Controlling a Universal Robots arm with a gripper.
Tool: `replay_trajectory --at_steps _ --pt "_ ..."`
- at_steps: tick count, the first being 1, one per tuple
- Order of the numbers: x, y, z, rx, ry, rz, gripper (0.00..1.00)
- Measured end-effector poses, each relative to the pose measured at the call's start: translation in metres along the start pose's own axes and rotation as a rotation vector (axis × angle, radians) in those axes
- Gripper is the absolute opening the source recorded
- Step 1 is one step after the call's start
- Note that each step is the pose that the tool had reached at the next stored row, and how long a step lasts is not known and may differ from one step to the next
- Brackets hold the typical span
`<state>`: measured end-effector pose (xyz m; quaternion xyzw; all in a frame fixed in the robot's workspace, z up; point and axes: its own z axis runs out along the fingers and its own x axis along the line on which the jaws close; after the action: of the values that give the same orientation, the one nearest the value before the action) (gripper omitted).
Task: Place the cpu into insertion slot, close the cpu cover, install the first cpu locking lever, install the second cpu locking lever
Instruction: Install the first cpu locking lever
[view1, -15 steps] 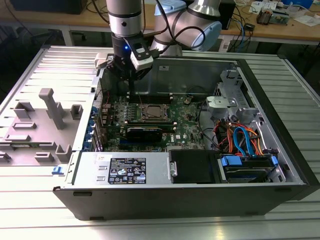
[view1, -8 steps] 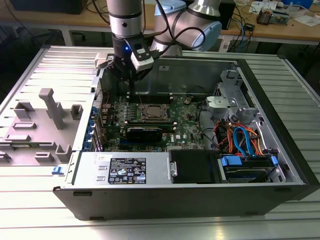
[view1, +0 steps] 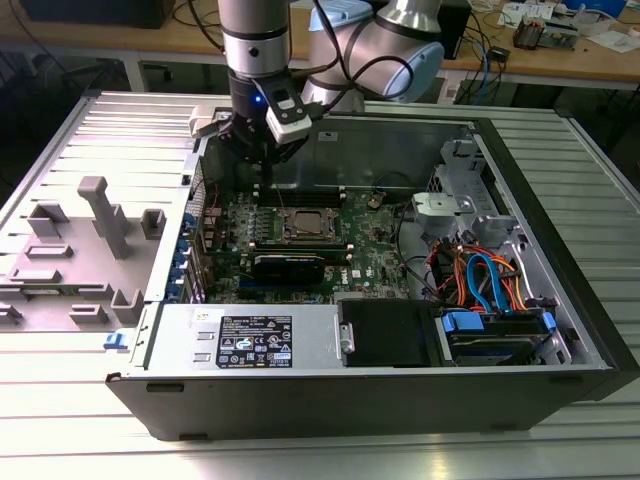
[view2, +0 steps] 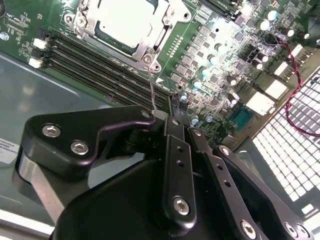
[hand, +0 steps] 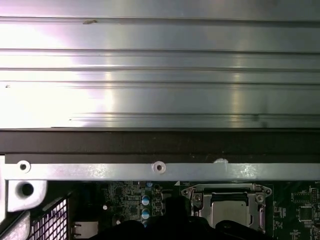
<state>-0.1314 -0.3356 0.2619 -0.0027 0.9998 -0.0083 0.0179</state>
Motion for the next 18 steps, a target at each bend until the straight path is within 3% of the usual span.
replay_trajectory --at_steps 18 --pt "-0.0271 -0.0001 0.0027 0.0 0.0 0.0 0.11"
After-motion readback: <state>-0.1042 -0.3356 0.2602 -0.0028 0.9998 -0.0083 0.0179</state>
